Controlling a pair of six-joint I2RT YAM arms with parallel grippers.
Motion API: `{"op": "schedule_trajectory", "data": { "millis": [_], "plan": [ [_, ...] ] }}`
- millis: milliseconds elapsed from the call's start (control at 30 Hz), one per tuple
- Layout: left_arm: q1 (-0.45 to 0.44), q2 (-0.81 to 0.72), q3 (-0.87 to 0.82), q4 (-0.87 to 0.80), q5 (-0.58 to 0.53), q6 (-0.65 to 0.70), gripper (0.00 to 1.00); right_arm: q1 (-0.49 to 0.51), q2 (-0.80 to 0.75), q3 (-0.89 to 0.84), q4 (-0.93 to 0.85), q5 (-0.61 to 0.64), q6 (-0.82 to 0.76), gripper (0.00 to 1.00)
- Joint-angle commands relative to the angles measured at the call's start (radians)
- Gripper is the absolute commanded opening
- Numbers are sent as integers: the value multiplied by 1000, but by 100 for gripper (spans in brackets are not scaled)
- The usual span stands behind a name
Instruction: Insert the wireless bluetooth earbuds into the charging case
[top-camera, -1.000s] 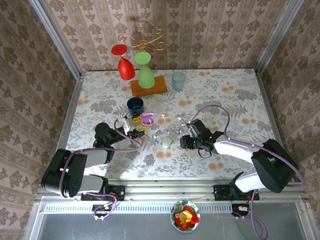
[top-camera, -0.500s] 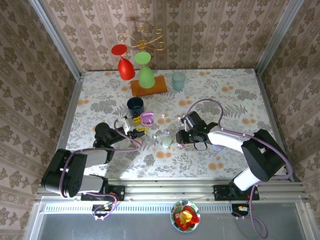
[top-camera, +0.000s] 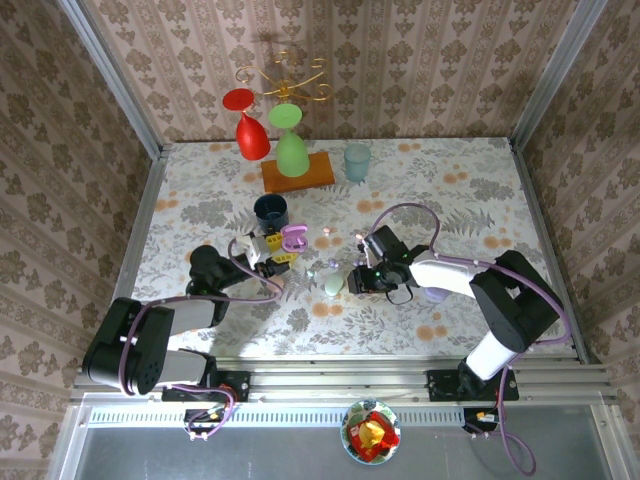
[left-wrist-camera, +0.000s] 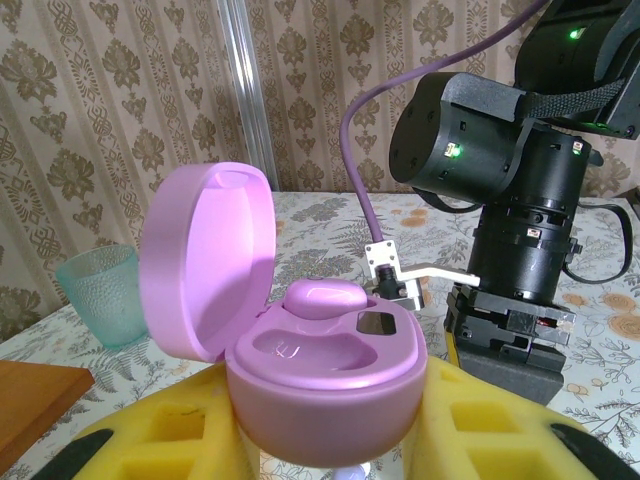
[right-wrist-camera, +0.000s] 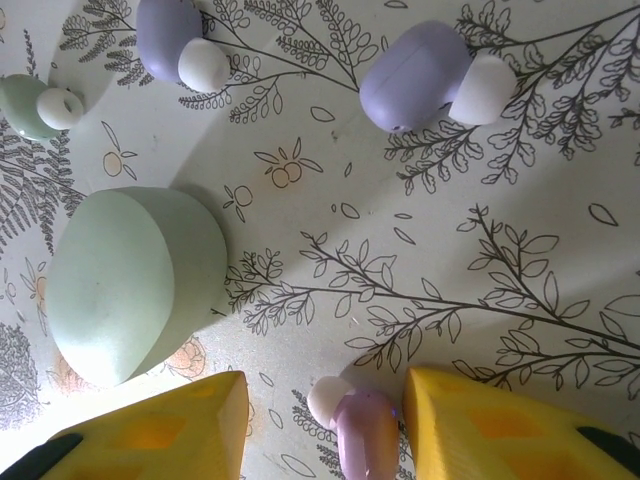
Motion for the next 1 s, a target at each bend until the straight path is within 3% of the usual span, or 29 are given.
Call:
{"op": "schedule_trajectory", "data": {
  "millis": [0, 467, 733, 967],
  "plan": [
    [9, -5, 3, 35, 30, 0, 27, 14, -34, -25, -59, -37, 4, 48],
    [9, -18, -2, 35, 28, 4, 27, 95, -51, -38, 19, -111, 51, 50],
    [8, -22, -5, 35, 26, 7, 27, 100, -155, -26, -71, 54, -54, 49],
    [8, -27, -8, 35, 28, 6, 27, 41, -28, 84, -91, 40, -109, 51]
  ]
}}
